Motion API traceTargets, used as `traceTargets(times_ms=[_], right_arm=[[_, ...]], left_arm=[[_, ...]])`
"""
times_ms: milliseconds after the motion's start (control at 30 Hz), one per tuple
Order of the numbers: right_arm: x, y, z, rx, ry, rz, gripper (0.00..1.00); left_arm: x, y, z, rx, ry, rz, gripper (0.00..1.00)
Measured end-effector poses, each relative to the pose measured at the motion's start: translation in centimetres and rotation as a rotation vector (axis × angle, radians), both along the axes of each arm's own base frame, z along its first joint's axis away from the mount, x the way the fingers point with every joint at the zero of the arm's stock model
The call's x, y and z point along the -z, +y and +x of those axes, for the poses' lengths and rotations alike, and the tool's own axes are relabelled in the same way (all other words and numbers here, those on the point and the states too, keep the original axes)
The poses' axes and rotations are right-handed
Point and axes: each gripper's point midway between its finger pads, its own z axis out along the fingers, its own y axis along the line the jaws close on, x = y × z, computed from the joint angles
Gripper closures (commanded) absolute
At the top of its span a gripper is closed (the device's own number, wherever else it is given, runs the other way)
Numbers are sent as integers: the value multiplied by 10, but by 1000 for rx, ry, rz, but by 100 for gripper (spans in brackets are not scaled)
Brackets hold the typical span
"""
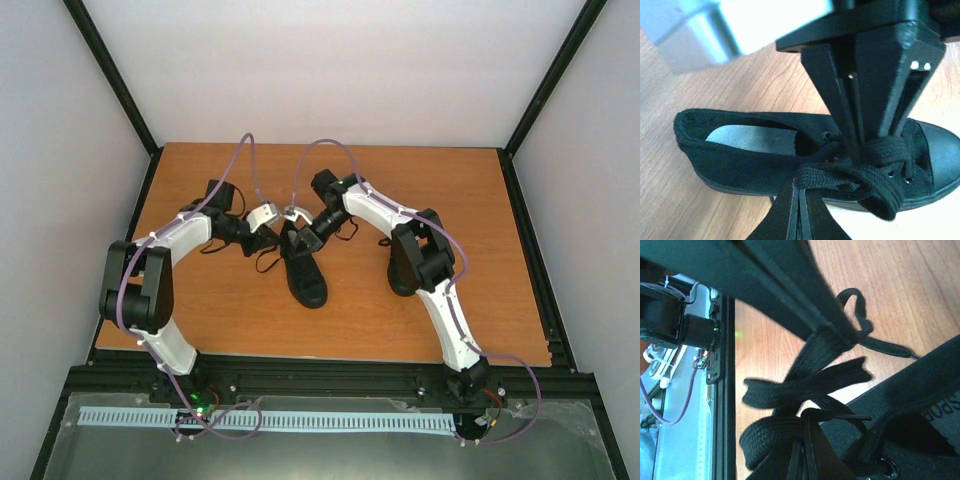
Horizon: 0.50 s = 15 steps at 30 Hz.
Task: Tie the shoes
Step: Cross the shoelace with the shoelace, then tie the shoelace on the shoe.
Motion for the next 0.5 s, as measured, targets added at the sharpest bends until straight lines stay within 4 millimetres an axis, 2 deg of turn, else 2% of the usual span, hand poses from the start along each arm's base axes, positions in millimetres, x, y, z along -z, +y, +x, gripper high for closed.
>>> traceTargets(times_ms=[267, 433, 467, 500], right_arm=[[15, 1, -6, -25, 37, 7, 97], [17, 1, -7, -36, 33, 11, 97], [18, 2, -7, -37, 29, 9, 97], [18, 2, -7, -36, 26, 8, 97]], left_arm=[[5, 1, 6, -13, 2, 10, 99], [10, 2, 11, -22, 14, 22, 99], [10, 1, 12, -24, 15, 23, 98], [10, 1, 14, -25, 16, 23, 89]])
